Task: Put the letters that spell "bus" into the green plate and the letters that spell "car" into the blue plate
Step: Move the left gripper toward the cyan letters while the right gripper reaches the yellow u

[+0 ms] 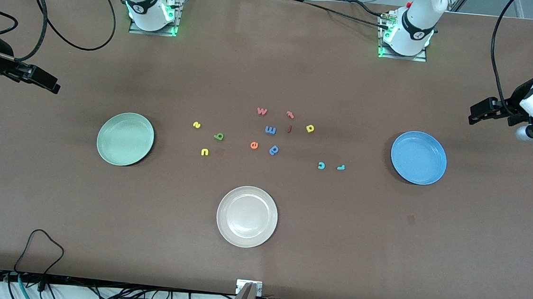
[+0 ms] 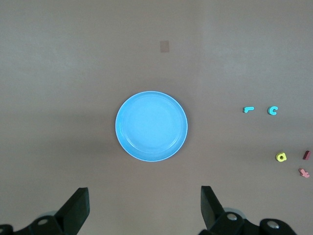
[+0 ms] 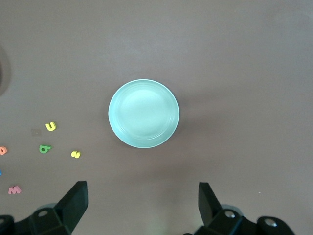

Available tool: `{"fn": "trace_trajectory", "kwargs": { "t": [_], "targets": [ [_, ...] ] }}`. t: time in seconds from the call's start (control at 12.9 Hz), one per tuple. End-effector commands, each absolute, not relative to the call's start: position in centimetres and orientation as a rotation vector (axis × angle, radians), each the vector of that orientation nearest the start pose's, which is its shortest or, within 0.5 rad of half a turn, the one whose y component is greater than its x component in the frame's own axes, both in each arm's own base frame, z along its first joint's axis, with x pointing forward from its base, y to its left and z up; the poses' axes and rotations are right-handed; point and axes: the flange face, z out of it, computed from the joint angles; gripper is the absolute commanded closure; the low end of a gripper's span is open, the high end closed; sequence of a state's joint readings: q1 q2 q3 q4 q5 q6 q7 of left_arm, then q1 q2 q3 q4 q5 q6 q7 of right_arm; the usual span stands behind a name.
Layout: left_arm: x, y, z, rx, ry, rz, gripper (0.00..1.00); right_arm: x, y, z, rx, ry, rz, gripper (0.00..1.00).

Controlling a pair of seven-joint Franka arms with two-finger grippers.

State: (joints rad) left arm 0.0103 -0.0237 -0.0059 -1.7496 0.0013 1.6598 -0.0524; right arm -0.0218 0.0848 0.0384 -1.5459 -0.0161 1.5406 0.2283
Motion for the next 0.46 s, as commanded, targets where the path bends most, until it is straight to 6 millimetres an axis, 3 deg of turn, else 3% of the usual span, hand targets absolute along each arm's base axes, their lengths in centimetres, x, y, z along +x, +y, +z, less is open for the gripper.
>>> {"fn": "trace_trajectory", "kwargs": {
  "t": [0.0, 0.23, 0.39],
  "targets": [
    [54.0, 0.2, 56.6, -3.138, -0.058, 0.108, 0.00, 57.6, 0.9, 59.1, -3.130, 0.328, 0.142, 0.00],
    [54.4, -0.3, 56.0, -3.137, -0.043, 0.123, 0.00, 57.6, 0.9, 59.1, -3.130, 0.340, 0.149, 0.00],
    [56.2, -1.9, 53.3, -3.136, 0.000, 0.140, 0.00, 57.7, 1.2, 58.5, -3.132, 0.316, 0.170, 0.00]
  ]
}}
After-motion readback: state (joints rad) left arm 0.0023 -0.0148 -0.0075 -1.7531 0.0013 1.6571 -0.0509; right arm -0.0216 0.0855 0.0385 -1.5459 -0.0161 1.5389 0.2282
